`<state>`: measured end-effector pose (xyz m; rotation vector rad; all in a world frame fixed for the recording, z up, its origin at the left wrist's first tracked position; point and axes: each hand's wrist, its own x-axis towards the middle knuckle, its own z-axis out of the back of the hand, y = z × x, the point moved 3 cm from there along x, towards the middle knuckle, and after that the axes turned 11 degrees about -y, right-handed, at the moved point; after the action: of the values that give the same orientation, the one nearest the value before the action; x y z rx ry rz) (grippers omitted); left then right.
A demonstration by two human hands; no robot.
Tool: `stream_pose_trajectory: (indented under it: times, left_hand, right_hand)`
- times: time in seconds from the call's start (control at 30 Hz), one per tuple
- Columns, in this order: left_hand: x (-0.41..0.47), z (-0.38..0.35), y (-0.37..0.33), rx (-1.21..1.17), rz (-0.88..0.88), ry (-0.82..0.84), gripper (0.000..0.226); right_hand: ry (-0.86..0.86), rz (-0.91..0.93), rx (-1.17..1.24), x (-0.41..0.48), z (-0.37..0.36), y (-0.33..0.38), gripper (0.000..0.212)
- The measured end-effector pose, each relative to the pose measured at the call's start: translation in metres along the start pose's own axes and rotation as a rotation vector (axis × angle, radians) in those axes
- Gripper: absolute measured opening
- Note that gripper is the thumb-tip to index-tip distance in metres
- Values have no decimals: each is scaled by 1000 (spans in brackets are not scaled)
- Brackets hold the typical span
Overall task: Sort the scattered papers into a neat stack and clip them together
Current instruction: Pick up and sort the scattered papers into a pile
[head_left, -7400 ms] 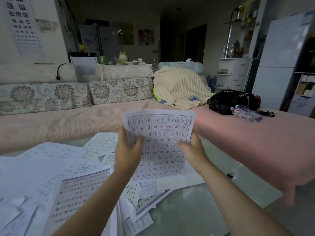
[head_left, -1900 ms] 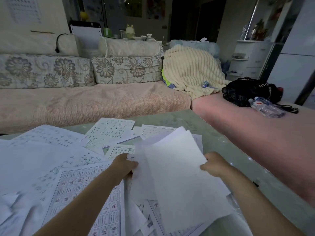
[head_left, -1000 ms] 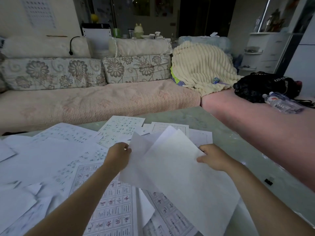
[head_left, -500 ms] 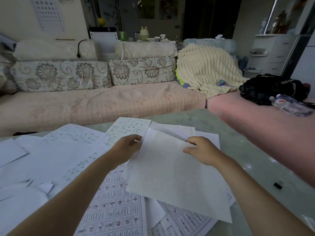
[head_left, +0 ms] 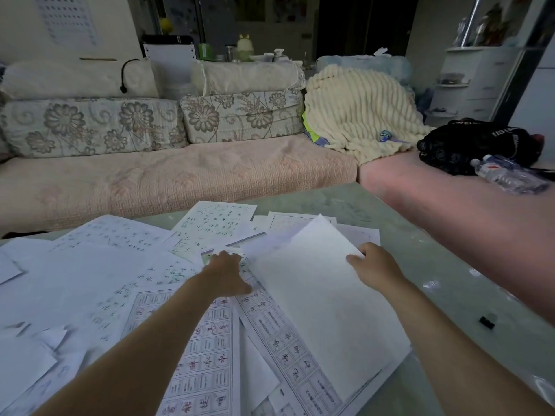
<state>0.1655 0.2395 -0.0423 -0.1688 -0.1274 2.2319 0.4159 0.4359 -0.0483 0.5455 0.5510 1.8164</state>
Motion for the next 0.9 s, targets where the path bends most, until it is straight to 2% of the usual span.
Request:
stream_pose_trajectory:
  times: [0.03,0.1,0.13,0.17,0.27,0.33,0.47,0.6,0.67,0.77,0.83,0.9]
  left_hand:
    - [3,-1,-1,-28,-7,-5,56]
    - [8,-3,-4,-161,1,-4,43]
    - [10,-4,-4,-224,30,-7,40]
    - [11,-2,-4,-275,64,-28,36]
    - [14,0,-5,-360,124,-117,19]
    - [16,1,-6,-405,133,-170,9]
    - [19,4,-5,-552,151,-298,9]
    - [16,7,1,-951,356,-334,10]
    - [12,7,0,-1197,491,-278,11]
    - [-1,3,-10,-1572,611,-87,19]
    - [-10,0,-18,-1736,566,54,23]
    - [-21,-3,-21,-1748,489,165,27]
  right_hand:
    - [52,-29,6,1,-4,0,28]
    - [153,-60,13,1,-9,3,68]
    - [181,-56,19,2,-12,5,76]
    - [196,-43,28,1,-14,7,73]
    - [223,-42,61,5,-18,6,38]
    - [233,-53,121,8,-17,3,25]
    - [180,-27,217,15,-5,-4,13]
    - [197,-55,340,12,3,-9,18]
    - [201,-68,371,9,3,-11,20]
    - [188,-60,358,7,-2,-13,21]
    - [190,-26,331,5,-4,-13,17]
    - [194,39,251,2,-4,-11,17]
